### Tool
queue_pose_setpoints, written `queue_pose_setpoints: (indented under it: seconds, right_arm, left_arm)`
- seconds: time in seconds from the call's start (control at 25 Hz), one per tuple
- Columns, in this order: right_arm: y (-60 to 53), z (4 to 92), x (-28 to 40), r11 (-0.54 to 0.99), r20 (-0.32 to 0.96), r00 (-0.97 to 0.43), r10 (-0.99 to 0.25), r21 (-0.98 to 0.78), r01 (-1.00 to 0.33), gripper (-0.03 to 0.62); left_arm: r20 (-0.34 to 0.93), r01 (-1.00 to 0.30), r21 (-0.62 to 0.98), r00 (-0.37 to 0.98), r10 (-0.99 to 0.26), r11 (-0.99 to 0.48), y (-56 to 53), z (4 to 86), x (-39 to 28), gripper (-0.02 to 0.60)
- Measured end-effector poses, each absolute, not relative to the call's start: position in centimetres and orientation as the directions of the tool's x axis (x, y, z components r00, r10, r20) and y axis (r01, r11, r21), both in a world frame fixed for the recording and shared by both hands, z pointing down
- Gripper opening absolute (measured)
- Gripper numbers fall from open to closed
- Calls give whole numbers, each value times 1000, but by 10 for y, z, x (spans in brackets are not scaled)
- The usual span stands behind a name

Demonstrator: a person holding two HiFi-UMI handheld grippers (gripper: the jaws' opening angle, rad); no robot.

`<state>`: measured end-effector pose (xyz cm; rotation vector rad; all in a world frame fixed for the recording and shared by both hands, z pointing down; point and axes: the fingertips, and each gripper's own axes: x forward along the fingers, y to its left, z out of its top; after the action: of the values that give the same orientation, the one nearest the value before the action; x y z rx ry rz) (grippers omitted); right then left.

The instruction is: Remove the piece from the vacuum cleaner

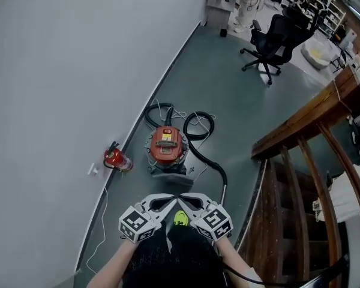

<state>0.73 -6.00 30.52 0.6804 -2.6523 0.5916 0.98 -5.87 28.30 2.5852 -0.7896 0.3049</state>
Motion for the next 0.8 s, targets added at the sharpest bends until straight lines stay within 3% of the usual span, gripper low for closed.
queue_pose_setpoints:
  seconds: [0.8]
  right_arm:
    - [-97,393,-5,773,460,-789,-408,-286,-566,17]
  left_arm:
    - [315,-535,336,840,-443,-775,-95,371,-2,9]
